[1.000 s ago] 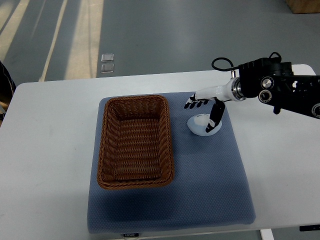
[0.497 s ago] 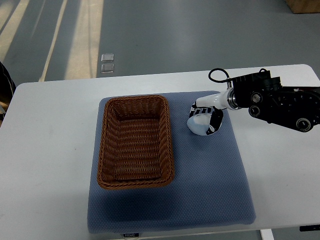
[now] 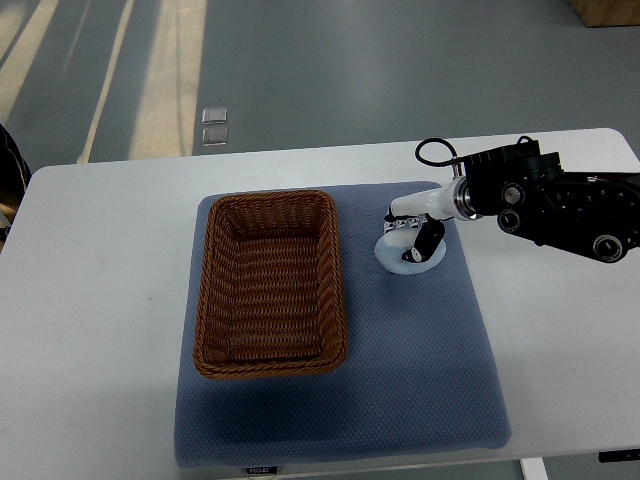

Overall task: Place blue toy in brown basket
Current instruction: 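Lift the white toy with the right hand and carry it over the basket, then open the right hand to release the toy into the basket, withdraw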

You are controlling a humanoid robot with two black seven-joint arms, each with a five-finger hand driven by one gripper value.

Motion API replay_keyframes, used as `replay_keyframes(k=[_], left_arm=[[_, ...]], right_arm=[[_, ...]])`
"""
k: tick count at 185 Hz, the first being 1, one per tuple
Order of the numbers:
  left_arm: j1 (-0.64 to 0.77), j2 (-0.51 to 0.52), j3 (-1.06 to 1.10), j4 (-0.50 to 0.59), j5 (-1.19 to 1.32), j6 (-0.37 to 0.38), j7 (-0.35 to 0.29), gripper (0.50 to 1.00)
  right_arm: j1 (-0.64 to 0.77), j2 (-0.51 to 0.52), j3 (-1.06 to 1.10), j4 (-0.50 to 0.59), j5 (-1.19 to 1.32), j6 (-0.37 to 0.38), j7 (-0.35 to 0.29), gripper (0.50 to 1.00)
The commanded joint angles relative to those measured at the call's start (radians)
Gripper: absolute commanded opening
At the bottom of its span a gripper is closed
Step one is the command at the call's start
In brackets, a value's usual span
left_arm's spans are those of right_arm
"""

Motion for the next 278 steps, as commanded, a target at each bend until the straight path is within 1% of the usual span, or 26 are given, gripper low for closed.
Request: replay_keyframes(k=[1, 29, 73, 90, 118, 136, 166, 188, 219, 265, 278], left_arm=[[0.0, 0.0, 0.0, 0.0, 0.0, 0.0, -0.001, 1.0], [0.0, 0.0, 0.0, 0.0, 0.0, 0.0, 0.001, 1.0], [0.0, 0.0, 0.0, 0.0, 0.0, 0.0, 0.001, 1.0], [0.0, 0.0, 0.0, 0.0, 0.0, 0.0, -0.001, 1.0], [0.0, 0.0, 0.0, 0.0, 0.0, 0.0, 0.001, 1.0], [0.0, 0.0, 0.0, 0.0, 0.0, 0.0, 0.001, 1.0], [0.0, 0.0, 0.0, 0.0, 0.0, 0.0, 0.001, 1.0], [0.0, 0.0, 0.0, 0.0, 0.0, 0.0, -0.001, 1.0], [0.0, 0.0, 0.0, 0.0, 0.0, 0.0, 0.001, 1.0], [0.0, 0.0, 0.0, 0.0, 0.0, 0.0, 0.001, 1.0], [0.0, 0.0, 0.0, 0.0, 0.0, 0.0, -0.001, 1.0]], right_arm=[[0.021, -0.008, 0.005, -0.002, 0.006, 0.005, 0.005, 0.5], [0.084, -0.031, 0.007, -0.005, 0.012, 0.011, 0.014, 0.5], [0.19, -0.014, 0.01, -0.003, 0.014, 0.011, 0.029, 0.5], [0.222, 0.013, 0.027, -0.003, 0.014, 0.013, 0.031, 0.5], [0.24, 0.113, 0.051, -0.003, 0.022, 0.0, 0.031, 0.504], [0.237, 0.174, 0.093, -0.005, 0.02, -0.003, 0.031, 0.515], [0.226, 0.254, 0.105, -0.006, 0.017, -0.007, 0.031, 0.517], [0.182, 0.321, 0.104, -0.023, 0.012, -0.015, 0.031, 0.519], [0.105, 0.372, 0.102, -0.09, 0.003, -0.032, 0.031, 0.525], [0.047, 0.412, 0.1, -0.135, -0.003, -0.044, 0.031, 0.529], [0.036, 0.415, 0.1, -0.143, -0.006, -0.052, 0.031, 0.545]])
